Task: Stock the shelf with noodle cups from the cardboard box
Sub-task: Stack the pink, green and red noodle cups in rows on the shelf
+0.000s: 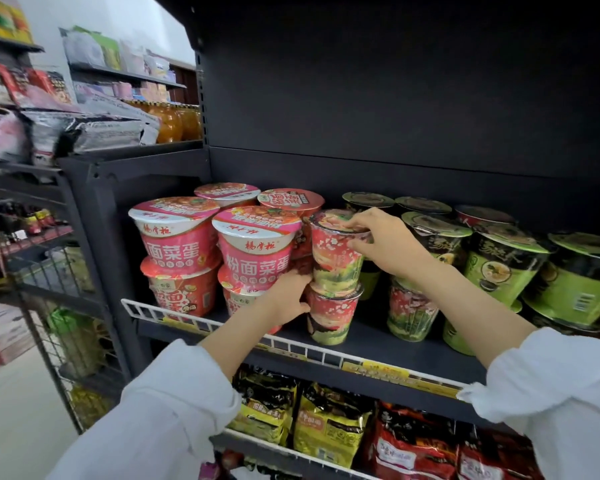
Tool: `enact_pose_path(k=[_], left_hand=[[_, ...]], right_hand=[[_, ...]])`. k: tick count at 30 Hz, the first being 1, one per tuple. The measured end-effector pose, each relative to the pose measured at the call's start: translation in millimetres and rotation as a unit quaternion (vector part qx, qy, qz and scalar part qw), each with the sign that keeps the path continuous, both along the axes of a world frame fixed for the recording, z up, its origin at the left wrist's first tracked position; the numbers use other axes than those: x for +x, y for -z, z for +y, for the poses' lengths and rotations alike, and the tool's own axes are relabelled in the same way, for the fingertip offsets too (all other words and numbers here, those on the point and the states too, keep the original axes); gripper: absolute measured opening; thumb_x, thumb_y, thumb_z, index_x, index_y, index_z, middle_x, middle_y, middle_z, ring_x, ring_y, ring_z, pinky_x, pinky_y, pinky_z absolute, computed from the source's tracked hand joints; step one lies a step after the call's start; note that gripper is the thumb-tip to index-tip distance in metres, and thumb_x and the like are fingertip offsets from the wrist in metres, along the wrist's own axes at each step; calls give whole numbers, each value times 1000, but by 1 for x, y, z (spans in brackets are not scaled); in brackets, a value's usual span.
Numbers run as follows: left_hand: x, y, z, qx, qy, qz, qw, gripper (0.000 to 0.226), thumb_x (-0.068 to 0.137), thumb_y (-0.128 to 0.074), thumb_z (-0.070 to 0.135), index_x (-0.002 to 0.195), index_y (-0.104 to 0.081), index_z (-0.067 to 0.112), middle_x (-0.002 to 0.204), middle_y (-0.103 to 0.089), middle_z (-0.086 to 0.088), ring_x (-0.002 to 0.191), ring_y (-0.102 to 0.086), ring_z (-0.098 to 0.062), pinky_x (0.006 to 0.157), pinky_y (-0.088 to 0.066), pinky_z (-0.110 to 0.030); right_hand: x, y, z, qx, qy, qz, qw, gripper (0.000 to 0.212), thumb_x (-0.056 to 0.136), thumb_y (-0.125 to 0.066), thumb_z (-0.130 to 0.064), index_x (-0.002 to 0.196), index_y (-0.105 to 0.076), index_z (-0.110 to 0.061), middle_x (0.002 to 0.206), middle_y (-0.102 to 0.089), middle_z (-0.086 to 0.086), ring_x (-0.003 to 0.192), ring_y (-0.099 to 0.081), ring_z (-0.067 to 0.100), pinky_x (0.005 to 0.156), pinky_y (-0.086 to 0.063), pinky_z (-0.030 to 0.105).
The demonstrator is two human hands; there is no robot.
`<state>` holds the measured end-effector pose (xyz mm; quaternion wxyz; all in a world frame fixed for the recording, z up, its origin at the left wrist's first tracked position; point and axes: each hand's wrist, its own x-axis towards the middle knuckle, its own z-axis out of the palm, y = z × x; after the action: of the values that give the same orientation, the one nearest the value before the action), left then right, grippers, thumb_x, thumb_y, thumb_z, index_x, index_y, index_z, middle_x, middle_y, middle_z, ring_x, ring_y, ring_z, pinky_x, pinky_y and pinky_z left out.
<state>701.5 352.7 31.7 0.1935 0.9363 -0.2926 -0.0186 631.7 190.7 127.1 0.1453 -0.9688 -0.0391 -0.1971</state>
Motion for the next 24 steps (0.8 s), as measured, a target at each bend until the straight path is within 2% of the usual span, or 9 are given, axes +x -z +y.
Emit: enact_pose_path(k=[3,6,9,11,14,16,18,21,24], left_hand=[[-6,-1,6,18,-2,-38,999,40,96,-51,16,135,-48,6,133,-46,-14,123,-45,-26,101,-33,-29],[-11,-5,10,18,14,-76,997,31,96,-51,22,121,-57,6,130,-48,-10,119,-45,-23,97,-35,-28],[-13,-5,15,27,28,-105,994,31,96,-50,26,122,-52,10,124,-53,-6,114,-52,-23,89,-42,-30],[-16,-6,15,44,37,-113,992,31,96,-50,26,123,-49,10,123,-56,-7,111,-54,-24,82,-41,-28],[-19,-11,12,51,52,-129,989,36,95,-50,32,123,-50,10,118,-54,-9,111,-49,-24,86,-39,-30],[-20,-13,12,54,66,-138,987,36,95,-50,33,124,-51,11,117,-51,-9,111,-46,-23,89,-38,-30],[-19,-15,14,52,76,-137,986,34,95,-51,29,124,-53,11,117,-51,-9,112,-46,-23,91,-37,-29],[-19,-15,18,47,82,-156,983,31,94,-53,26,121,-57,11,118,-52,-7,113,-45,-22,94,-37,-30],[-23,-13,21,61,83,-190,976,31,94,-52,30,119,-59,12,117,-53,-5,114,-44,-21,94,-39,-32]], right_hand=[[-4,-3,-1,-1,1,21,1000,37,87,-62,-39,115,-56,-16,121,-54,3,97,-54,16,82,-41,28],[-1,-1,4,-37,37,0,999,43,84,-58,-55,104,-53,-18,109,-59,2,101,-56,22,86,-48,41],[1,-1,7,-11,22,-15,1000,37,86,-60,-47,100,-54,-12,102,-63,5,94,-59,25,79,-47,38],[2,-2,2,23,-6,6,1000,33,87,-62,-38,99,-54,-9,103,-64,9,93,-60,26,76,-45,35],[-1,-5,-12,56,-42,48,996,23,89,-61,-32,101,-55,-13,123,-60,6,105,-56,23,82,-41,34],[-3,-9,-16,64,-57,72,994,23,90,-61,-30,105,-56,-14,121,-58,2,108,-53,20,82,-37,32],[-2,-12,-13,33,-45,72,996,29,87,-64,-36,105,-56,-15,111,-57,3,110,-51,25,84,-41,36],[1,-10,4,-55,42,40,997,57,76,-58,-66,106,-52,-18,113,-48,4,114,-42,25,93,-42,43],[6,-5,17,-122,68,-2,990,62,78,-52,-69,108,-49,-15,114,-53,8,109,-49,28,84,-45,39]])
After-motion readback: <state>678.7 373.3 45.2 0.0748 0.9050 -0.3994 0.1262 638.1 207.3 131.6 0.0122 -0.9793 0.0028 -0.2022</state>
